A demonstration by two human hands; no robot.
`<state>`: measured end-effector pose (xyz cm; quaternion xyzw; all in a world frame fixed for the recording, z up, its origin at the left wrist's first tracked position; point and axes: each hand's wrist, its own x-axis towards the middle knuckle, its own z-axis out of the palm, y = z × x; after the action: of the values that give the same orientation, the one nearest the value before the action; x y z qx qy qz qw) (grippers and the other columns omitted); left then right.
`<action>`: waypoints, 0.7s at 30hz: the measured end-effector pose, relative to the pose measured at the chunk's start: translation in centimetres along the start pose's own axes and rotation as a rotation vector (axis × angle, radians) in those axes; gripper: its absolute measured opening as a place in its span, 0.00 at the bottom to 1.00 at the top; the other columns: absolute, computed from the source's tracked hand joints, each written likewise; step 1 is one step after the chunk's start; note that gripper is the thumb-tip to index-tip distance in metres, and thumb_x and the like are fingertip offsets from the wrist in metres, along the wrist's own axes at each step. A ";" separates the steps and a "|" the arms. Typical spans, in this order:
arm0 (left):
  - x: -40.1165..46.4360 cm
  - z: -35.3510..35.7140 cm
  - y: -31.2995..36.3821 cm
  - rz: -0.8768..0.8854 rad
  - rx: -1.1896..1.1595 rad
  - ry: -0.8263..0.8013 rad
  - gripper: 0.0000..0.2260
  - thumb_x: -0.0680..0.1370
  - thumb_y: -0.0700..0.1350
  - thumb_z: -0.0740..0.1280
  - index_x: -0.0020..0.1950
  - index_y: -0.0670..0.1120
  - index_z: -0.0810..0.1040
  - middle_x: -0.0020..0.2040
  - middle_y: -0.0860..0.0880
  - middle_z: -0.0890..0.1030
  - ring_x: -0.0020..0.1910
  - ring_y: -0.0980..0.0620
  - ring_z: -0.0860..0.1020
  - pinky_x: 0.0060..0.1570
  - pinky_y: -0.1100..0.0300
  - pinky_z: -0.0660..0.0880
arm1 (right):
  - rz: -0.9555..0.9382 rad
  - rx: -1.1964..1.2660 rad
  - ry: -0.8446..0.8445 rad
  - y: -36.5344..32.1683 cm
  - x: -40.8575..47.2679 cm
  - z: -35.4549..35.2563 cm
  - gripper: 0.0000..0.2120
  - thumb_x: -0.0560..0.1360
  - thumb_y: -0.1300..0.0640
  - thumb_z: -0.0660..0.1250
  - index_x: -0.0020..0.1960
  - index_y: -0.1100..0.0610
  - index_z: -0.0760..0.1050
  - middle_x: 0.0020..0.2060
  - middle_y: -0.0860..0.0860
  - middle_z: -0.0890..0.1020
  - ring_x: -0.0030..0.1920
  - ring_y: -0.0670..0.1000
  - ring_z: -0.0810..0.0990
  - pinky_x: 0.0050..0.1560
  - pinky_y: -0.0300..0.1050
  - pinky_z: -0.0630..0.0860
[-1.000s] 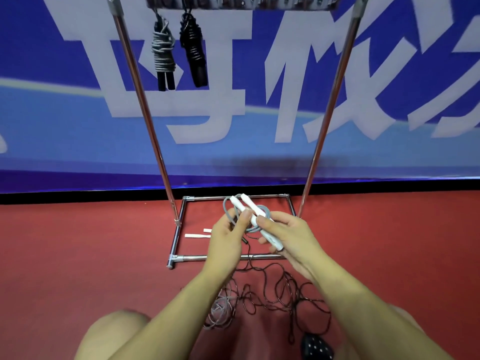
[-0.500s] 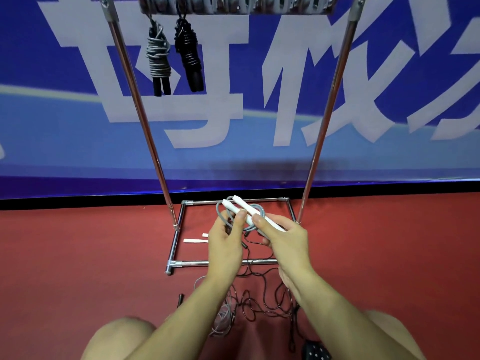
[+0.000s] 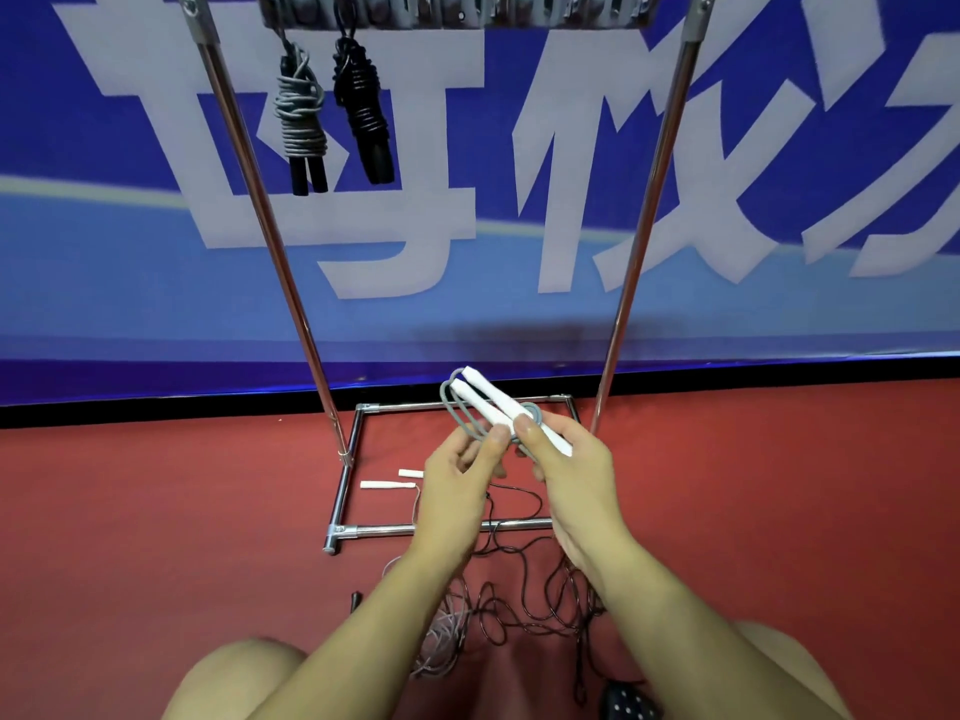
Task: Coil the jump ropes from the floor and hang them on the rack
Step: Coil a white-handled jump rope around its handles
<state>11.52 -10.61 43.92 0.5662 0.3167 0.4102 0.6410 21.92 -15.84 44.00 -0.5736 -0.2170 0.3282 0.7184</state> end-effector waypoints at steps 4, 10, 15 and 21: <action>-0.1 -0.1 -0.2 -0.030 0.052 -0.014 0.16 0.76 0.59 0.68 0.44 0.46 0.84 0.32 0.46 0.76 0.27 0.55 0.65 0.29 0.65 0.63 | -0.026 0.050 -0.043 -0.5 0.1 -0.1 0.11 0.79 0.58 0.72 0.61 0.53 0.82 0.43 0.44 0.85 0.38 0.40 0.80 0.38 0.32 0.74; -0.1 -0.3 0.1 -0.066 0.116 -0.028 0.18 0.81 0.56 0.66 0.34 0.50 0.82 0.28 0.49 0.72 0.28 0.53 0.63 0.28 0.63 0.61 | -0.072 -0.203 -0.066 -0.2 0.0 -0.3 0.08 0.80 0.50 0.70 0.57 0.51 0.81 0.39 0.42 0.84 0.36 0.43 0.78 0.39 0.42 0.75; -0.2 -0.4 0.2 -0.053 0.141 -0.031 0.17 0.81 0.56 0.66 0.39 0.49 0.86 0.27 0.49 0.70 0.28 0.52 0.64 0.29 0.62 0.62 | -0.124 -0.298 -0.101 -0.1 0.0 -0.7 0.12 0.81 0.48 0.68 0.65 0.42 0.76 0.53 0.42 0.83 0.50 0.38 0.82 0.47 0.32 0.76; -0.2 -0.3 0.5 -0.055 0.127 -0.014 0.15 0.78 0.57 0.69 0.40 0.48 0.85 0.30 0.47 0.76 0.30 0.52 0.67 0.30 0.63 0.65 | -0.159 -0.241 -0.091 -0.4 0.3 -0.5 0.15 0.87 0.54 0.56 0.58 0.41 0.81 0.51 0.42 0.85 0.44 0.43 0.79 0.42 0.40 0.71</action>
<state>11.07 -10.64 44.30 0.5995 0.3529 0.3674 0.6173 22.58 -16.05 44.28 -0.6213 -0.3321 0.2673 0.6575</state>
